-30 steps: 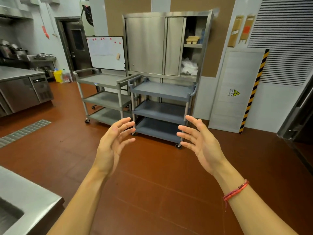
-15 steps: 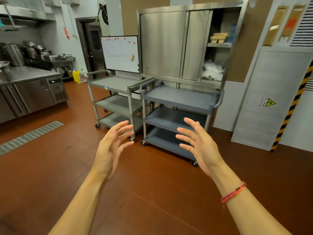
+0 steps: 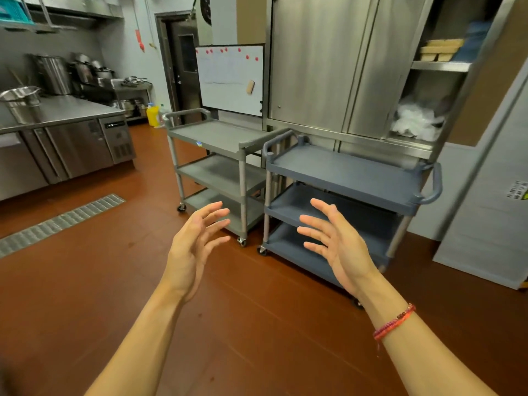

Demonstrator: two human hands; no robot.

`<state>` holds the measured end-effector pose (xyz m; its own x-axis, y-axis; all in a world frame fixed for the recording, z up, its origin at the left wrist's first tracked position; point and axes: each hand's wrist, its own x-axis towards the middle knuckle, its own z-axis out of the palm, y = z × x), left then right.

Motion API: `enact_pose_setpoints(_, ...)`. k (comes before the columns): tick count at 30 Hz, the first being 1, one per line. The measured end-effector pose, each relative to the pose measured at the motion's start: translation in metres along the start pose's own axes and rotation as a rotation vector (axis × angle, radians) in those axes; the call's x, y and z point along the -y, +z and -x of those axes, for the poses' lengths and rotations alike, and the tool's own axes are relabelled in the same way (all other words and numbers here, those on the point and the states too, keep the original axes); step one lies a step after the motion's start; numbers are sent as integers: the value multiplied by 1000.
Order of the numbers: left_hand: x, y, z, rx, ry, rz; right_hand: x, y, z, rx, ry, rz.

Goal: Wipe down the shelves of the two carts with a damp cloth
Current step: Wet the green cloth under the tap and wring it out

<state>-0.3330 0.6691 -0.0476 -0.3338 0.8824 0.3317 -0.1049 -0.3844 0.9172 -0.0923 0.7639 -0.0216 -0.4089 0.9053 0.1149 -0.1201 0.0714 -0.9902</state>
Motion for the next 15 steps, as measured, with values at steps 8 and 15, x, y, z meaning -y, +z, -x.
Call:
enact_pose_setpoints(8, -3, -96, -119, -99, 40, -8, -12, 83, -147, 93, 21, -29)
enact_pose_setpoints(15, -1, -189, -164, -275, 57, -91, -35, 179, -257, 279, 61, -77)
